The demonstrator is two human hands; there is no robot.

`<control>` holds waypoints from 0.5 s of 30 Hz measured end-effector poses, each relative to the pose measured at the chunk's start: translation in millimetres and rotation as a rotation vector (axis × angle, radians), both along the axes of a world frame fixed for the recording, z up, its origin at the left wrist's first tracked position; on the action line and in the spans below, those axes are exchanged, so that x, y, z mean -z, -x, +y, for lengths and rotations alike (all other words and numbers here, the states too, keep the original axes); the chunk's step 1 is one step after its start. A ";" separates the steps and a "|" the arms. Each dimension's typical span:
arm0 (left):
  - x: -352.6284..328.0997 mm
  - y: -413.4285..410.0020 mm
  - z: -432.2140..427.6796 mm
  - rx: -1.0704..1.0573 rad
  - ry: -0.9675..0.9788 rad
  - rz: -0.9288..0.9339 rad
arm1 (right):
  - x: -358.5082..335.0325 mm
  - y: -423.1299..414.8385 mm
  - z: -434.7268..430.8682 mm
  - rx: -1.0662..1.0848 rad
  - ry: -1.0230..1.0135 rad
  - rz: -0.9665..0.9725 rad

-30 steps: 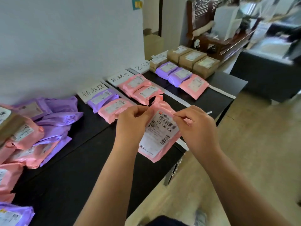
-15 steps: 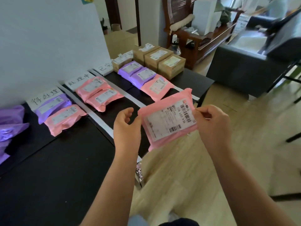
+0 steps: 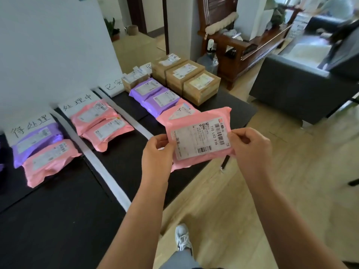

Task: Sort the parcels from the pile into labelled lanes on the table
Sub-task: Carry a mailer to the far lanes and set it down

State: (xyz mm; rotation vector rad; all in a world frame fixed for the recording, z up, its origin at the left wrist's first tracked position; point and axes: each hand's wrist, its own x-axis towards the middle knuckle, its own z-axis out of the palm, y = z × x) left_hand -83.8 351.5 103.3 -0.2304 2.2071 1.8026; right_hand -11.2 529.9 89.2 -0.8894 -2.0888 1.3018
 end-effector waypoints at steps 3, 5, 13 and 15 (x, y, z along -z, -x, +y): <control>-4.1 37.8 19.0 -0.016 -0.016 0.016 | -3.3 32.9 19.4 -0.060 -0.033 -0.056; -5.6 57.6 30.3 -0.009 -0.022 0.027 | -5.4 52.2 31.2 -0.081 -0.052 -0.056; 5.1 110.9 45.8 0.046 0.027 -0.004 | 21.4 116.3 61.4 -0.163 0.023 -0.114; 9.8 128.6 50.5 0.032 0.038 -0.020 | 26.5 142.6 68.1 -0.202 0.045 -0.131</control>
